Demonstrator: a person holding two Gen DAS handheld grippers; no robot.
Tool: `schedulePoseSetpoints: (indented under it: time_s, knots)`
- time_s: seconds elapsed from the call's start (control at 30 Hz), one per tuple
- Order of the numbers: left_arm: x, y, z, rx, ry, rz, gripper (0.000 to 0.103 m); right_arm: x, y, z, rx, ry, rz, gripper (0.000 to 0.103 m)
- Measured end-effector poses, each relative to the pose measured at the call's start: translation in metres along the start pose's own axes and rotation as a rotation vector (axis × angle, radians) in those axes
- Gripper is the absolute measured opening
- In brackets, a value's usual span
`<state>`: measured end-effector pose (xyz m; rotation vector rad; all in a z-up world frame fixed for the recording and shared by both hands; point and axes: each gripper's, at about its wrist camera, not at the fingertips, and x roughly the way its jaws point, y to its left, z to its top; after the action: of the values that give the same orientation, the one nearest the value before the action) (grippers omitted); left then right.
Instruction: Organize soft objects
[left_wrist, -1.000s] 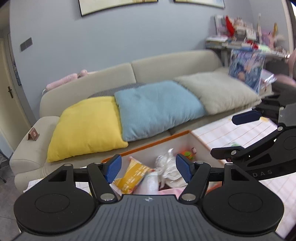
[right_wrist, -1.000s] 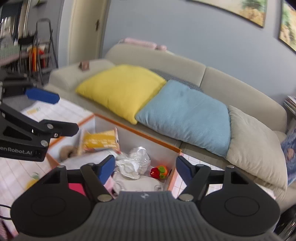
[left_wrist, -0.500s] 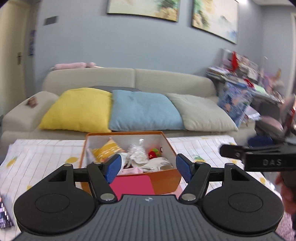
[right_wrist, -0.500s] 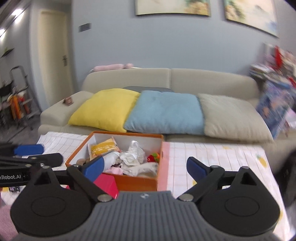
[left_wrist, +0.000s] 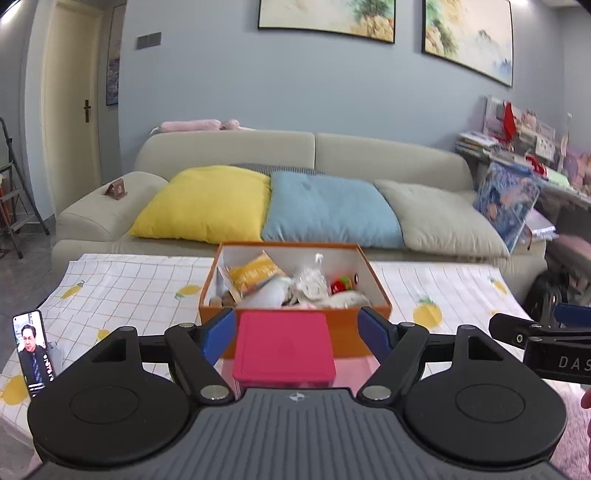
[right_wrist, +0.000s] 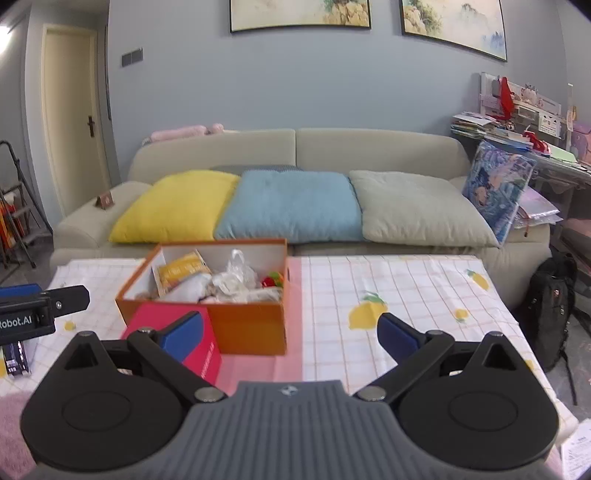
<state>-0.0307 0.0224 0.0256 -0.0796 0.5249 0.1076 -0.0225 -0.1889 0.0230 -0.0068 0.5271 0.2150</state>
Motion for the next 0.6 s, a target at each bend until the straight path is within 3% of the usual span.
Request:
schedulePoseSetpoints:
  time_s: [0.2,0.3,0.43,0.6]
  knots:
    - [-0.007,-0.021,-0.009,0.085,0.060,-0.042,0.091,-0.011,-0.004,-0.012,0.010,0.050,0.010,0.100]
    - [-0.006,-0.029,-0.019,0.097,0.105,-0.029,0.092,-0.012,-0.001,-0.018,-0.003,0.058,0.013,0.100]
    - [0.000,-0.035,-0.034,0.088,0.208,0.003,0.092,-0.002,0.005,-0.023,-0.030,0.134,0.004,0.100]
    - [0.007,-0.031,-0.035,0.085,0.247,-0.001,0.092,0.004,0.003,-0.025,-0.016,0.176,0.009,0.100]
